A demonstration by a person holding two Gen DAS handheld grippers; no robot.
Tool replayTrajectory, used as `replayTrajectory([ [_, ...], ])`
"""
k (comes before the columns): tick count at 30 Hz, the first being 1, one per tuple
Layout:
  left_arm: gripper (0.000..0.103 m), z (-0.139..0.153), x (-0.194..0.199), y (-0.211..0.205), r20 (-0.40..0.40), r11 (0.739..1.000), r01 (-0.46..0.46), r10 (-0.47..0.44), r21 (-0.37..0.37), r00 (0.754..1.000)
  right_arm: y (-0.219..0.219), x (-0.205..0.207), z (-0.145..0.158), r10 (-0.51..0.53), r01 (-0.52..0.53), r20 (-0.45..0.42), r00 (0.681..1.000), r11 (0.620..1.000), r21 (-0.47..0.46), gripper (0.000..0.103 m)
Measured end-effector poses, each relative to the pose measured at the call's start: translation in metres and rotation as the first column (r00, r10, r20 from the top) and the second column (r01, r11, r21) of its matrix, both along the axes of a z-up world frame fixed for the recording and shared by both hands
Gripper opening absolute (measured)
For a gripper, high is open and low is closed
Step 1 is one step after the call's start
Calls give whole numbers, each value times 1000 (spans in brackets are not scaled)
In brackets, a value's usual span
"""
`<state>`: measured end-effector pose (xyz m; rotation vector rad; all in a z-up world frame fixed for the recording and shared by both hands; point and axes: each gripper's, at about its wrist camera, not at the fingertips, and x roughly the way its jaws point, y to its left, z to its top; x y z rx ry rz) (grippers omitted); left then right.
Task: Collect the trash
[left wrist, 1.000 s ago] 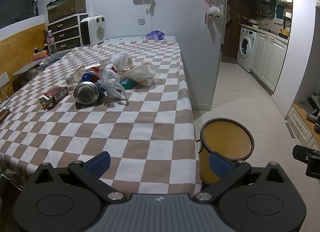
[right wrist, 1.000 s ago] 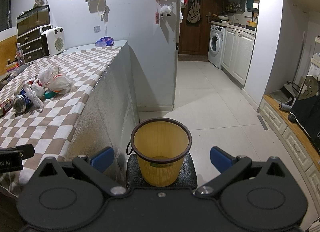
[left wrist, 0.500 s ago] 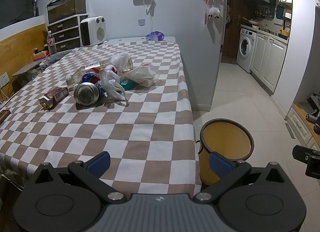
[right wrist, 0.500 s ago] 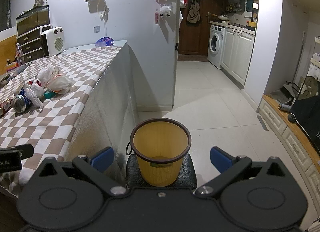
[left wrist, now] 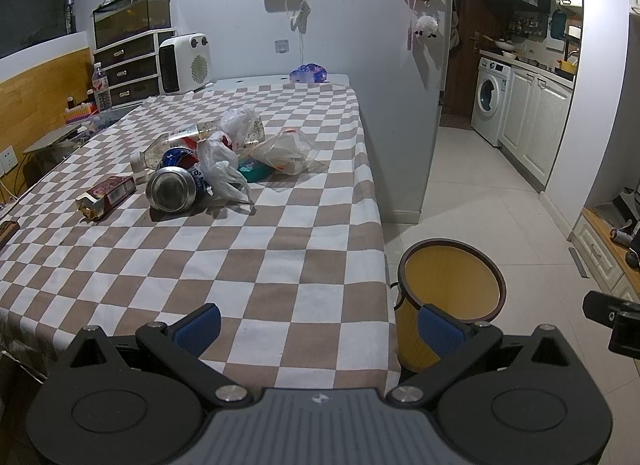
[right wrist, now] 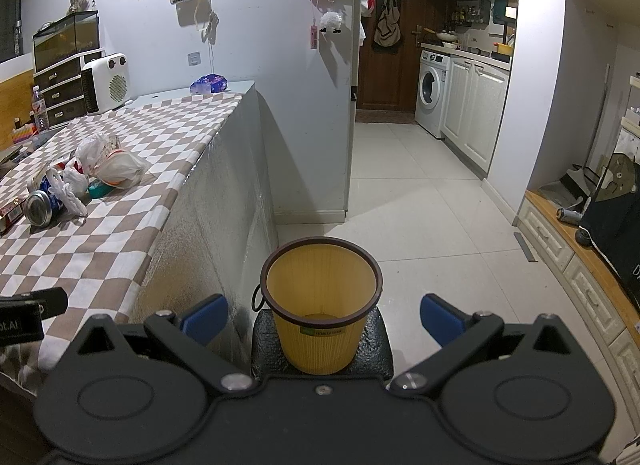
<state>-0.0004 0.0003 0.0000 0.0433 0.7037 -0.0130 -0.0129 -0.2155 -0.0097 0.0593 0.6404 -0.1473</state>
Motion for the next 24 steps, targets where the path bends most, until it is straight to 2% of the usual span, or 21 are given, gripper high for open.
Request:
replayTrajectory([
  [22,103,8,6,-11,-5,1000,-1,1,-13,1000,3,-1,-1,-1,1,-1,1000,1000,-1,103],
  [24,103,1,8,-9,-5,1000,2,-2,-14,1000,4,0,-2,-3,3,-1,1000,1000,-4,103],
])
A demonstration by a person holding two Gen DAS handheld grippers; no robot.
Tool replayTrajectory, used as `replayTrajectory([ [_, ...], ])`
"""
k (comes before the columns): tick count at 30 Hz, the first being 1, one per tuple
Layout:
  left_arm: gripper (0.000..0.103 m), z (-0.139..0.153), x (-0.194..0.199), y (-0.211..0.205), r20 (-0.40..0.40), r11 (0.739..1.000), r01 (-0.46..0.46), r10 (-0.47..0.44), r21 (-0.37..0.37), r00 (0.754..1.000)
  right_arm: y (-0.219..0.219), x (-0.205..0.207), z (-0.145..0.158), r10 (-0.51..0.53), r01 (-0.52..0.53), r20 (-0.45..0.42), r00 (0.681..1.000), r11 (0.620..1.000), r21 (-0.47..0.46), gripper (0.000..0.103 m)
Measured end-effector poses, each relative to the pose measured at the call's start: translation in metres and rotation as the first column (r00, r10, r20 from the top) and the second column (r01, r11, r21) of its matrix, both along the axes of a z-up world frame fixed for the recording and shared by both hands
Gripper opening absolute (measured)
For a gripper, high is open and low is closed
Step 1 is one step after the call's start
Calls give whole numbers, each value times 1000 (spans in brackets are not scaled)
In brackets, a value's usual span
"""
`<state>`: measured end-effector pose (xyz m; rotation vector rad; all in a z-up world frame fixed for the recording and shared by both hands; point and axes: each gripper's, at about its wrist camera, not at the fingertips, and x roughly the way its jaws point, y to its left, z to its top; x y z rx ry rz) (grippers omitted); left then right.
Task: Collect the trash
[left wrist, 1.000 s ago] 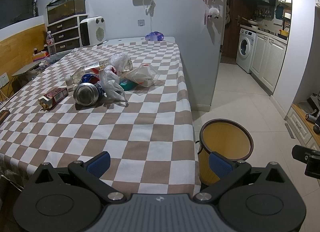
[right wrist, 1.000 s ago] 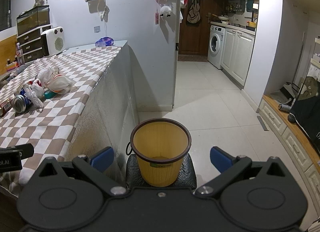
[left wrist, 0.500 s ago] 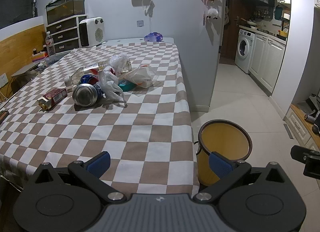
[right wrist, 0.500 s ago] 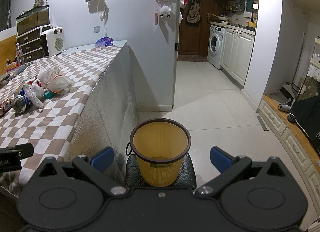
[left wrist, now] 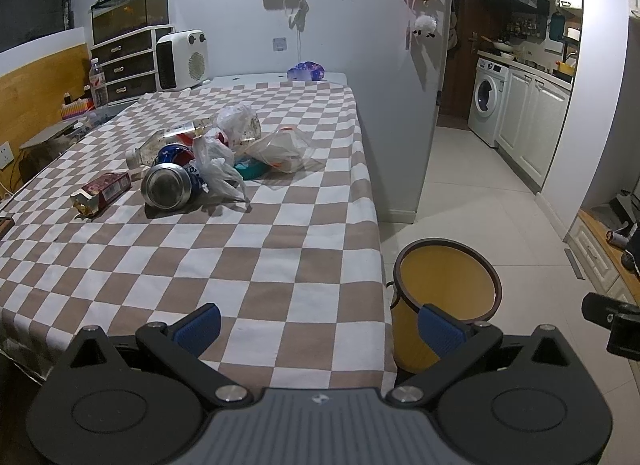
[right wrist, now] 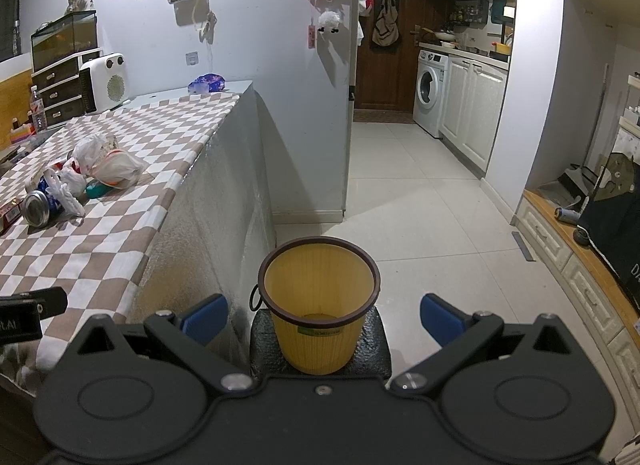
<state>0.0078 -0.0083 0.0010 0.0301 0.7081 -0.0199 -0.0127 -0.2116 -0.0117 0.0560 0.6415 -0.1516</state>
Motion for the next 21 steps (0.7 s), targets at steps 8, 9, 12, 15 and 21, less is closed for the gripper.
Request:
replayTrajectory([
  [8,103,-6,7,16,5,999,-37,37,-7,999,-7,-1,3,-4,4,4,1000,1000,-1,103],
  [9,103,-7,9,20,4,999,-47,47,-10,999,-7,-1,3,-3,3,4,1000,1000,2,103],
  [12,103,-10,16,34,1,996,-82,82,-15,997,-6,1,1,0,0,5,1000,1000,12,103],
  [15,103,-13,24,49,5,993,-120,120,-13,993,-3,7,0,4,-4,10,1000,1000,16,103],
  [21,103,-16,44,81,16,982,-190,190,3,982,16,24,-1,35,-35,22,999,999,1,103],
])
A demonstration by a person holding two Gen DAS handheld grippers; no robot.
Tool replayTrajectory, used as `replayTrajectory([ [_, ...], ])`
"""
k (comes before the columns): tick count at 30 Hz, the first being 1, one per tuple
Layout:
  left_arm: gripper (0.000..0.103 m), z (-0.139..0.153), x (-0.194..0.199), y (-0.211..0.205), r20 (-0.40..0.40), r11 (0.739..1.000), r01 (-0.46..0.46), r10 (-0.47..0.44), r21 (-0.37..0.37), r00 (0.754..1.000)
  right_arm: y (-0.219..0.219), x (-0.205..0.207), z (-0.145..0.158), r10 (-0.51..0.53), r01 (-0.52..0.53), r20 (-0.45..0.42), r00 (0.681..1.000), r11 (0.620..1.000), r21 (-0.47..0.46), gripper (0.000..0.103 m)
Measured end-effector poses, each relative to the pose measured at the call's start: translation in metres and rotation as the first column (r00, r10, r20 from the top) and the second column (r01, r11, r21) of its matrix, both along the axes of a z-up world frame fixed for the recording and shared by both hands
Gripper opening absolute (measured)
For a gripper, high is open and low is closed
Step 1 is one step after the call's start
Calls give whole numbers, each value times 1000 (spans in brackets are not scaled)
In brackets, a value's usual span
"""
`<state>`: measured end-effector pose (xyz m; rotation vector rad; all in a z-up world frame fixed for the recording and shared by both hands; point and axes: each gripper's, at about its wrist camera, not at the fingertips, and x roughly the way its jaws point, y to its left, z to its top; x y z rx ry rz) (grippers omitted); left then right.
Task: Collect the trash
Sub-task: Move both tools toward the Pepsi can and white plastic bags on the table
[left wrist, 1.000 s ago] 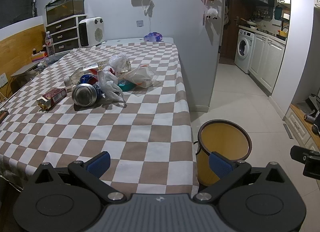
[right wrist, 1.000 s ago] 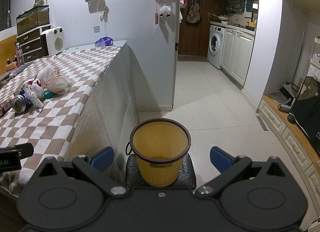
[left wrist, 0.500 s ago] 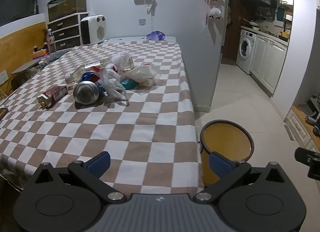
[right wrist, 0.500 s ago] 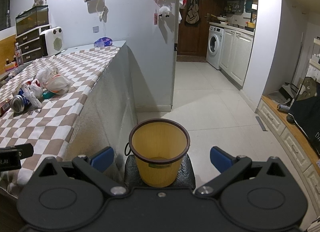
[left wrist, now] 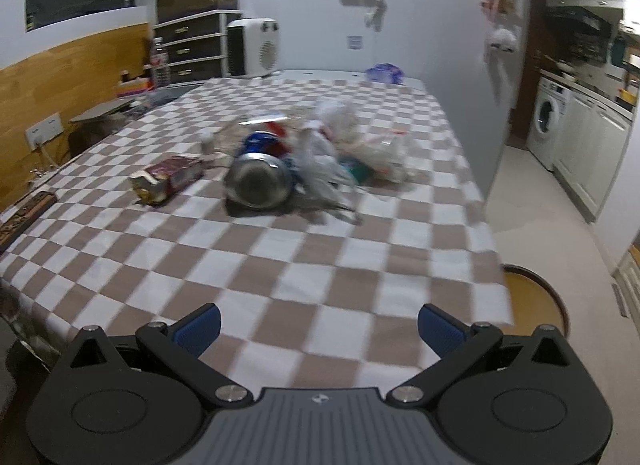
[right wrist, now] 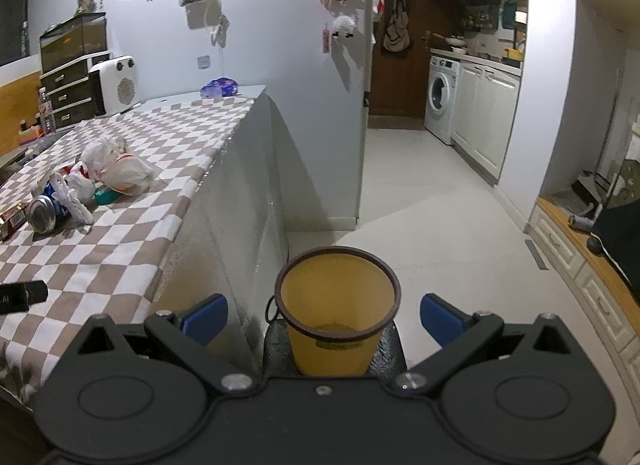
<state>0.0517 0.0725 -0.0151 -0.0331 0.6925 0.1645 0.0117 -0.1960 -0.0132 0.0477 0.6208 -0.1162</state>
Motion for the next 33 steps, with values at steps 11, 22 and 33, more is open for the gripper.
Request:
replayTrajectory([
  [11,103,-6,44,54,20,994,-93,92,54,996,53,38,-1,107,-106,7,994,994,-32,103],
  [22,103,-8,104,87,44,993,-93,90,69,995,108,78,12,207,-206,129,970,978,-22,103],
  [33,103,-17,158,103,50,999,-54,54,2,997,143,131,15,312,-350,237,920,926,139,103],
])
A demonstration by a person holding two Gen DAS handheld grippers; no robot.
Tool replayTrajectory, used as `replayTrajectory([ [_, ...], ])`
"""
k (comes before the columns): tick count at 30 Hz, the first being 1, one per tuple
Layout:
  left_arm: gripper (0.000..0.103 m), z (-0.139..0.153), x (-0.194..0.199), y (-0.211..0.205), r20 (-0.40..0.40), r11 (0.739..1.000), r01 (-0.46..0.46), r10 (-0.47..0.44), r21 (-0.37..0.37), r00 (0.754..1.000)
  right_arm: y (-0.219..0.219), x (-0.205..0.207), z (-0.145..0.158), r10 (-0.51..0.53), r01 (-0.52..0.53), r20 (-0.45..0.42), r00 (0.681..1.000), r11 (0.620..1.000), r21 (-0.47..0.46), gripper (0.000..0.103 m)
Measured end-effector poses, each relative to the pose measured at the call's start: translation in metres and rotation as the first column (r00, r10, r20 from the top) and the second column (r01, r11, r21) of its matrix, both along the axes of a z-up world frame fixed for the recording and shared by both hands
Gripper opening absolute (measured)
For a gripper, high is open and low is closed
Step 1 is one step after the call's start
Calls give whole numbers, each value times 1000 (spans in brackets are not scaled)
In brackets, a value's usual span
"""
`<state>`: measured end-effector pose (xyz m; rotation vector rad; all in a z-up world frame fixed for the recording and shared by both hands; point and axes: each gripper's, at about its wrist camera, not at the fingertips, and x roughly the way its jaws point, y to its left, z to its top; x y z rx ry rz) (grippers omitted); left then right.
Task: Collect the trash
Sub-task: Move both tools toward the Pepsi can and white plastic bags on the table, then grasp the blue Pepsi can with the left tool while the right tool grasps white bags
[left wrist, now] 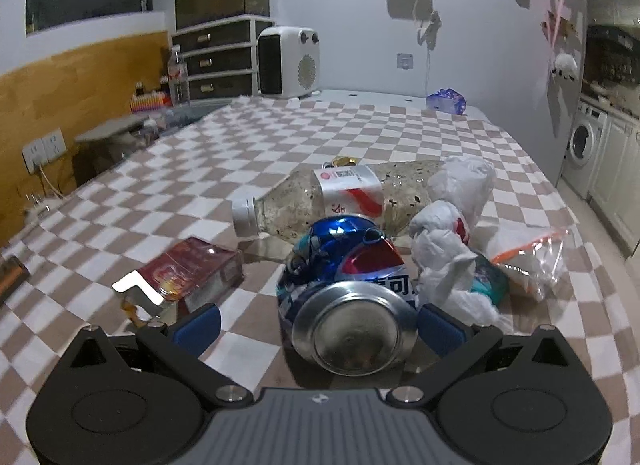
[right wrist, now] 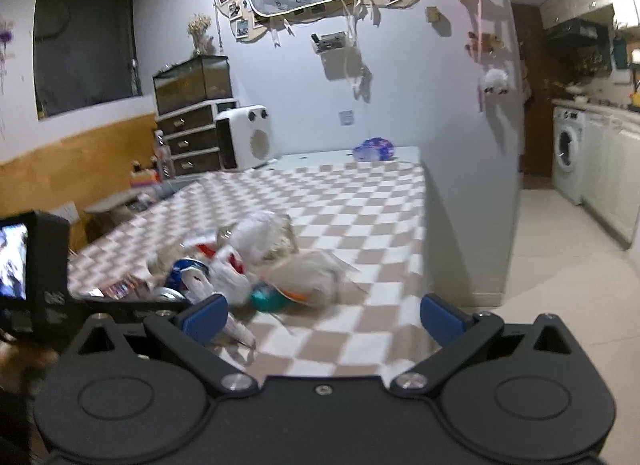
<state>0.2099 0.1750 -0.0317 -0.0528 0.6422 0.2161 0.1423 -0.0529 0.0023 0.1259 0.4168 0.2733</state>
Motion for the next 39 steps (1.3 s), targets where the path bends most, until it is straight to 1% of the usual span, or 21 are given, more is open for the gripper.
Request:
replayTrajectory([
  [3,103,-4,0,6,8,998,-3,4,-55,1000,6,19,-4,25,-23,-30,999,998,51,103],
  [6,103,-10,-1,10,1,995,7,-7,-103,1000,15,34,-10,36,-31,-59,998,997,74,103],
  [8,103,-15,0,12,-34,992,14,-18,-125,999,22,46,-14,61,-53,-82,995,994,98,103],
  [10,103,-20,1,13,-68,991,13,-22,-131,997,27,59,-15,79,-63,-114,990,988,140,103],
  [11,103,-21,-1,12,-65,993,20,-28,-116,998,29,67,-17,85,-62,-132,988,983,172,102],
  [14,103,-24,-6,8,-55,996,17,-22,-91,998,35,89,-22,124,-76,-174,977,963,258,90],
  [15,103,-26,-9,6,-44,997,23,-26,-72,999,39,97,-24,141,-84,-190,972,956,281,89],
  [16,103,-30,-12,1,-40,999,34,-35,-37,999,42,104,-26,156,-88,-209,966,950,299,86],
  [17,103,-30,-13,-1,-49,999,37,-38,-19,998,45,111,-29,164,-88,-226,960,945,315,83],
  [19,103,-30,-15,0,-49,999,37,-38,-23,998,52,122,-33,177,-84,-249,952,935,346,81],
  [21,103,-29,-17,3,-38,998,39,-40,-40,998,60,132,-36,195,-95,-257,947,930,356,79],
  [22,103,-29,-19,6,-25,997,40,-42,-61,999,65,136,-37,203,-105,-258,944,931,350,77],
  [25,103,-26,-28,19,29,987,64,-61,-147,998,78,149,-40,220,-125,-268,938,935,330,73],
  [26,103,-25,-31,23,54,981,67,-58,-180,997,82,153,-42,225,-132,-272,936,937,323,70],
  [27,103,-23,-32,26,72,979,67,-54,-191,996,85,156,-44,231,-136,-280,932,937,322,69],
  [30,103,-11,-33,30,132,985,71,-50,-160,990,92,159,-47,238,-153,-279,930,943,295,61],
  [31,103,-7,-35,31,154,984,80,-55,-156,986,95,158,-47,237,-160,-275,932,948,276,53],
  [32,103,-3,-35,32,173,983,92,-64,-159,983,95,157,-46,239,-166,-271,933,950,266,48],
  [34,103,4,-33,32,194,981,108,-77,-159,978,91,154,-45,265,-191,-265,927,942,276,44],
  [37,102,10,-25,32,207,981,109,-74,-161,976,81,149,-45,291,-207,-268,918,931,302,42],
  [39,102,9,-19,35,205,975,100,-58,-199,977,75,144,-44,302,-214,-267,915,926,311,41],
])
